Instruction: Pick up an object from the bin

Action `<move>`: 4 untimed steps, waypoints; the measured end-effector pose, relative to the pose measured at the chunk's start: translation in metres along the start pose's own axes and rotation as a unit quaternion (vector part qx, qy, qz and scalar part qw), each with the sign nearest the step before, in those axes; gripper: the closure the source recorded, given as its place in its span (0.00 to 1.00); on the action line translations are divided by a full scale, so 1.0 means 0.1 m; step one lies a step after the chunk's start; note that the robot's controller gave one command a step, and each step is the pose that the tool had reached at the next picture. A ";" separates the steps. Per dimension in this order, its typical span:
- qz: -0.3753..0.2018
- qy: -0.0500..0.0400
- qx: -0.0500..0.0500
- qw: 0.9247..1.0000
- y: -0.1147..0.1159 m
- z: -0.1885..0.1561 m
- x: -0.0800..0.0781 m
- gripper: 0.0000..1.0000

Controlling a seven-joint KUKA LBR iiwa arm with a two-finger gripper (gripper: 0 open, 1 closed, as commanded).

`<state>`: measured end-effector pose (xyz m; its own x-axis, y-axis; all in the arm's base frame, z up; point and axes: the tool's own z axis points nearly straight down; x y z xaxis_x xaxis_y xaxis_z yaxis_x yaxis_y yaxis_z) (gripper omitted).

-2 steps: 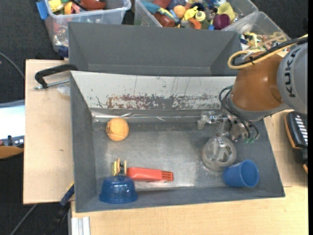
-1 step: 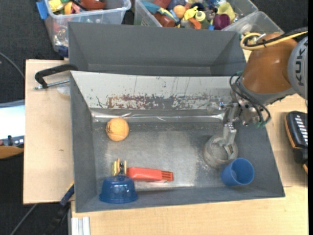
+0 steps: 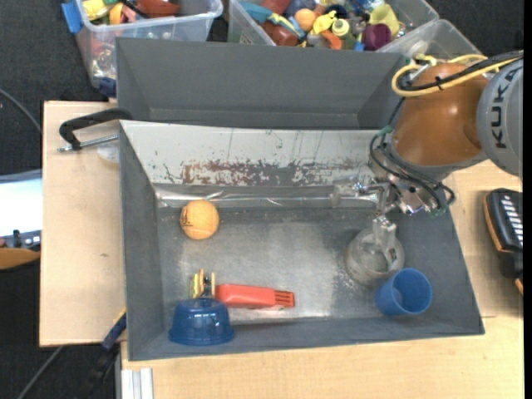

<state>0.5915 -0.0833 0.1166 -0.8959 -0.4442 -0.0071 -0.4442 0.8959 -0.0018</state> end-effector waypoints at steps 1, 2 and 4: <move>-0.015 0.000 -0.001 1.000 0.03 0.14 0.10 0.00; -0.147 -0.005 0.004 0.989 0.14 0.34 0.01 1.00; -0.208 -0.006 0.004 0.978 0.16 0.36 0.00 1.00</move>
Offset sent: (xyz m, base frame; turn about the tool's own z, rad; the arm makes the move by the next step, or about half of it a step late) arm -0.0123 0.0155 -0.0466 -0.4258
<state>0.5846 -0.0687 0.0803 -0.6374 -0.7704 -0.0165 -0.7702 0.6376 -0.0157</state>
